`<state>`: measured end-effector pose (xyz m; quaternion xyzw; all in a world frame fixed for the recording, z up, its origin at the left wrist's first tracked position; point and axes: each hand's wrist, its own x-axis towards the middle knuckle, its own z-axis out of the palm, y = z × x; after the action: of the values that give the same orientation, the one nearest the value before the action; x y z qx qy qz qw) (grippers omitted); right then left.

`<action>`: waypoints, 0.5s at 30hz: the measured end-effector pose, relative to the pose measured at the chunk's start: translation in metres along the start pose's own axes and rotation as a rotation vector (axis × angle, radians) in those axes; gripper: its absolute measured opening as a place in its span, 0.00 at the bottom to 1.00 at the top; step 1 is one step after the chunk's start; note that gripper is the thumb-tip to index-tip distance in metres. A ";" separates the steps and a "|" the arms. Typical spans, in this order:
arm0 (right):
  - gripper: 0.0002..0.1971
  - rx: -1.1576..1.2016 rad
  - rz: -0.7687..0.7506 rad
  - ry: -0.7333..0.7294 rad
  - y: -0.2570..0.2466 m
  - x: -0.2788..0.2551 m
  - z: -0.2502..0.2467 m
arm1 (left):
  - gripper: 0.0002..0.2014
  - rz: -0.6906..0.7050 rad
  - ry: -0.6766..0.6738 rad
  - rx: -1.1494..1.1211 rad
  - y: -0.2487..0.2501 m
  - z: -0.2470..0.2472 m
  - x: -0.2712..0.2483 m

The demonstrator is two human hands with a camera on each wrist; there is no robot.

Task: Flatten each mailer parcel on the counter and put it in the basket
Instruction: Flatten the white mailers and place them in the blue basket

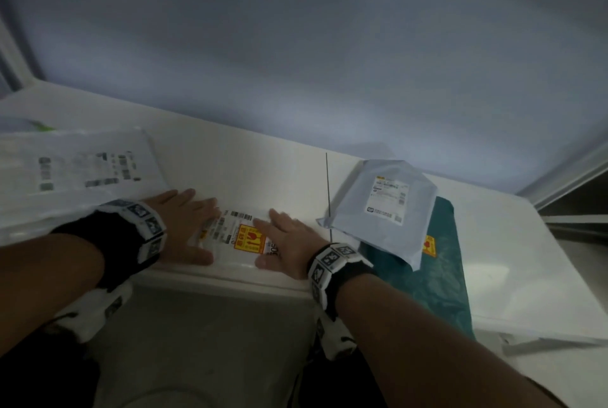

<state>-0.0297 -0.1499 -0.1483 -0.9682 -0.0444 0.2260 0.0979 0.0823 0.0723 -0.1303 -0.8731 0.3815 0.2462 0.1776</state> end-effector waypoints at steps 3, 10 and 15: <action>0.41 0.011 -0.002 0.018 -0.005 -0.001 -0.007 | 0.55 -0.014 0.021 -0.127 0.000 -0.008 0.005; 0.42 0.037 -0.018 0.095 -0.005 -0.001 -0.011 | 0.27 -0.290 0.135 -0.630 0.007 -0.020 0.007; 0.42 0.055 -0.026 0.128 -0.006 0.002 -0.008 | 0.18 -0.294 0.071 -0.724 0.021 -0.032 0.002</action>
<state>-0.0246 -0.1452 -0.1405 -0.9769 -0.0442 0.1636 0.1302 0.0767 0.0418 -0.1079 -0.9325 0.1469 0.3065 -0.1221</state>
